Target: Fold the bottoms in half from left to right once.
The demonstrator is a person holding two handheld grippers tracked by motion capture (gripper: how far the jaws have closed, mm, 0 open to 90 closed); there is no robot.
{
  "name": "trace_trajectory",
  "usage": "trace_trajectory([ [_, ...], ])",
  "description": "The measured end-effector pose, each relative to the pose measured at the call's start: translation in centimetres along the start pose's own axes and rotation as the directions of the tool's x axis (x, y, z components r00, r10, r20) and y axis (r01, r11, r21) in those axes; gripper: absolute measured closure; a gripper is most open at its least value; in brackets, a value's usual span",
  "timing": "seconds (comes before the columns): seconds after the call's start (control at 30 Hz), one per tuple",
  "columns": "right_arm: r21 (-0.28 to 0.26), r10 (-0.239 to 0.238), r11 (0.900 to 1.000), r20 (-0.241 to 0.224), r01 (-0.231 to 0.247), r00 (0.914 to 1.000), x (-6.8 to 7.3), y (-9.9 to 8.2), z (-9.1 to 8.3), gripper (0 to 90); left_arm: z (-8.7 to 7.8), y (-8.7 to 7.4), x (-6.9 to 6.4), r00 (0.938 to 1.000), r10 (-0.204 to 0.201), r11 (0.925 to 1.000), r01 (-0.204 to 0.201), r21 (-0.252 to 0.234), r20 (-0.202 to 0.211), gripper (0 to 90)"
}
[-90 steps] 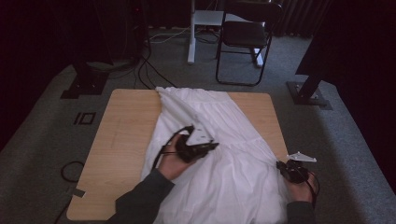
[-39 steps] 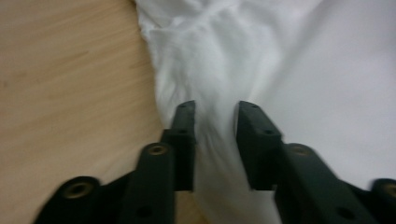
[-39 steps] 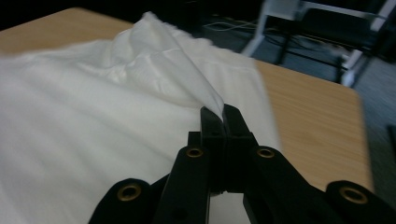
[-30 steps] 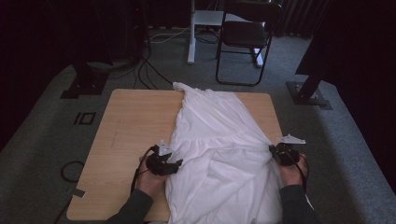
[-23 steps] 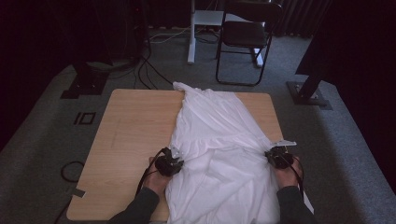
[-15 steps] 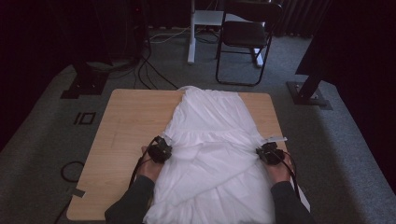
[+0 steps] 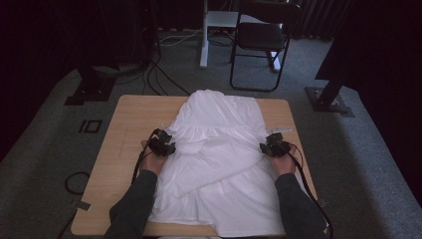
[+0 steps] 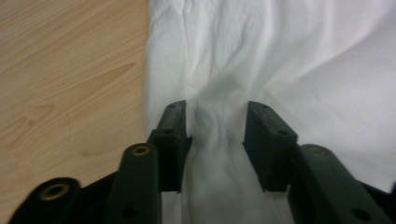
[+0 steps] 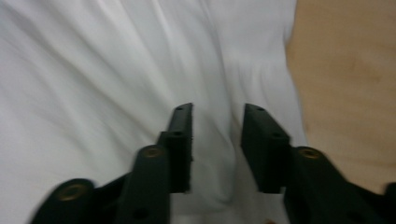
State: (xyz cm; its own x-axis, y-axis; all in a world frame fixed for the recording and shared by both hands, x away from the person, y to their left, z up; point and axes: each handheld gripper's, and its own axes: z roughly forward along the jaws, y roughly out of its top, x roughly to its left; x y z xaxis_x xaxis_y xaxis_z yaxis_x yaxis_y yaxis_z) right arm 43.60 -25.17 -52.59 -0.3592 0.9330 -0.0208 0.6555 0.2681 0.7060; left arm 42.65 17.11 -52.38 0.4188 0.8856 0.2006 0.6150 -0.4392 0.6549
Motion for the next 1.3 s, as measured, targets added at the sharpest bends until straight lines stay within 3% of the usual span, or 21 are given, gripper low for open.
trace_trajectory([
  [0.1,-0.067,-0.022,0.9976,-0.078,0.017,0.9967,1.1,1.2,-1.2,54.2,-2.3,-1.3,0.6,0.9965,-0.062,0.997,0.064,-0.043,0.055,54.2],
  [0.17,-0.072,-0.06,0.9962,-0.149,0.05,0.987,2.5,2.2,-1.2,50.9,-3.7,-2.2,0.7,0.9945,-0.067,0.9955,0.072,-0.061,0.08,52.6],
  [0.27,-0.089,-0.137,0.9888,-0.227,0.12,0.9642,5.1,3.7,-0.5,48.1,-6.3,-4.0,0.3,0.9907,-0.058,0.9937,0.069,-0.088,0.123,51.1],
  [0.3,-0.089,-0.153,0.9868,-0.251,0.135,0.9557,5.8,4.1,-0.1,47.0,-7.0,-4.6,0.1,0.9919,-0.046,0.9939,0.058,-0.094,0.118,50.4],
  [0.43,-0.069,-0.197,0.9803,-0.301,0.185,0.933,8.0,4.9,1.8,45.9,-9.1,-7.2,-0.8,0.9873,-0.044,0.9915,0.062,-0.114,0.153,50.0],
  [0.53,-0.03,-0.202,0.9786,-0.335,0.203,0.9205,8.4,4.7,2.5,79.3,-10.2,-9.3,-1.4,0.9812,-0.044,0.9914,0.066,-0.113,0.188,49.8],
  [0.57,-0.027,-0.207,0.9774,-0.327,0.21,0.9221,8.3,4.5,2.3,86.8,-10.6,-9.9,-1.5,0.9808,-0.046,0.991,0.069,-0.115,0.189,49.8],
  [0.6,-0.034,-0.21,0.977,-0.323,0.211,0.9227,8.1,4.2,1.8,88.9,-10.9,-10.4,-1.5,0.9786,-0.05,0.9904,0.074,-0.116,0.2,49.8],
  [0.7,-0.098,-0.236,0.9715,-0.331,0.216,0.9134,7.0,3.1,-1.0,89.2,-11.7,-11.6,-1.4,0.9823,-0.057,0.9907,0.078,-0.111,0.179,49.8],
  [0.83,-0.188,-0.258,0.9599,-0.303,0.208,0.9174,4.7,0.6,-6.4,89.0,-12.5,-12.5,-1.6,0.9827,-0.056,0.9891,0.079,-0.124,0.177,49.8],
  [0.93,-0.265,-0.252,0.9496,-0.325,0.168,0.9114,2.3,-2.4,-10.2,88.4,-12.9,-13.0,-2.2,0.9817,-0.035,0.99,0.06,-0.128,0.187,49.8],
  [1.0,-0.275,-0.271,0.9421,-0.291,0.192,0.9176,1.2,-4.9,-11.9,87.6,-13.0,-13.2,-2.7,0.9827,-0.017,0.9919,0.04,-0.12,0.184,49.4],
  [1.1,-0.232,-0.223,0.9595,-0.283,0.159,0.9329,-0.1,-8.9,-12.6,84.6,-13.0,-13.6,-3.3,0.9822,0.0,0.9934,0.022,-0.112,0.188,48.9],
  [1.17,-0.15,-0.176,0.979,-0.279,0.139,0.9441,-0.7,-12.0,-12.1,78.5,-13.1,-13.7,-3.6,0.9808,0.007,0.994,0.014,-0.108,0.195,48.5],
  [1.2,-0.112,-0.163,0.9841,-0.265,0.137,0.9503,-0.8,-13.0,-11.8,71.9,-13.1,-13.8,-3.7,0.9804,0.011,0.9942,0.011,-0.107,0.197,48.4],
  [1.23,-0.09,-0.142,0.9884,-0.257,0.122,0.9558,-0.8,-13.8,-11.6,65.6,-13.2,-13.9,-3.7,0.9805,0.013,0.9944,0.008,-0.106,0.196,48.1],
  [1.3,-0.101,-0.102,0.9918,-0.26,0.078,0.9602,-1.0,-14.5,-11.8,56.7,-13.3,-14.0,-3.8,0.9799,0.01,0.9948,0.011,-0.101,0.199,47.6],
])
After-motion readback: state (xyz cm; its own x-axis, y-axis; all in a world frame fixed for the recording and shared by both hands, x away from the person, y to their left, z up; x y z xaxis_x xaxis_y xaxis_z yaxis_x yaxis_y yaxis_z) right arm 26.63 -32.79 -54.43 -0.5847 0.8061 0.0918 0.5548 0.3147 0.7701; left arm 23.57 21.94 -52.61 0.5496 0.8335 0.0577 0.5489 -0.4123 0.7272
